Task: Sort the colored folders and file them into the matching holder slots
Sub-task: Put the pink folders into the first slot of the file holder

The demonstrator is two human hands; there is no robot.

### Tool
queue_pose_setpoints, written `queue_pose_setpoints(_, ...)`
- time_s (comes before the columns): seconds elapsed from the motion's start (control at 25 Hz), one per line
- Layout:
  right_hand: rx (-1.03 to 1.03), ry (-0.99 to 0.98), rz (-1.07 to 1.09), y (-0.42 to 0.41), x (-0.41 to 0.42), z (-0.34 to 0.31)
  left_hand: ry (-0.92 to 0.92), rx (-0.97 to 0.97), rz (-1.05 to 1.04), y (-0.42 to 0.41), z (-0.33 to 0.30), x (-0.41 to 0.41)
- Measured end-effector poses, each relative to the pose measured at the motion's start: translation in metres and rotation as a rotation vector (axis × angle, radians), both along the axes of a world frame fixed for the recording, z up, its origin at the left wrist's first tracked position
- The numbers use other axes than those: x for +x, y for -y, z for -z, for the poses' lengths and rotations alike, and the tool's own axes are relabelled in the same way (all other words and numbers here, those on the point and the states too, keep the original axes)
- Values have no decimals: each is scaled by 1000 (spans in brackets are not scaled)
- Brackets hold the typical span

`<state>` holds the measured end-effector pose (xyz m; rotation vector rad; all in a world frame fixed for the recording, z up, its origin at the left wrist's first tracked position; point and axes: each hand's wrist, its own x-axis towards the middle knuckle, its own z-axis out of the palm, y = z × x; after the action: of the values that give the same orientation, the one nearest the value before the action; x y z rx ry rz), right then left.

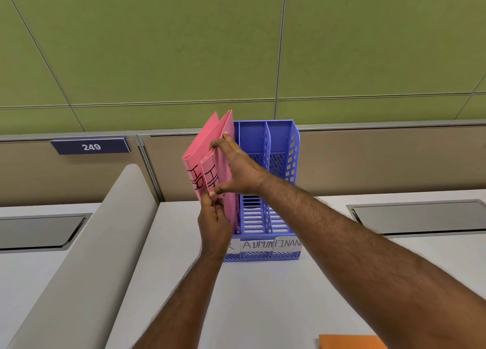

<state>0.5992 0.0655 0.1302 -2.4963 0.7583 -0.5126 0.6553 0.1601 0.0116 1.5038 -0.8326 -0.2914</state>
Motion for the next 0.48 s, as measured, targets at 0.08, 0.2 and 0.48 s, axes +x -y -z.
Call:
queue_pose_setpoints(0.08, 6, -7, 10, -2, 0, 1, 8, 10, 6, -4, -2, 0)
queue_pose_setpoints(0.2, 35, 10, 31, -11, -6, 5, 34, 14, 17, -14, -6, -3)
queue_pose_setpoints(0.48, 177, 122, 155, -61, -62, 46, -92, -7, 2, -72, -1, -17)
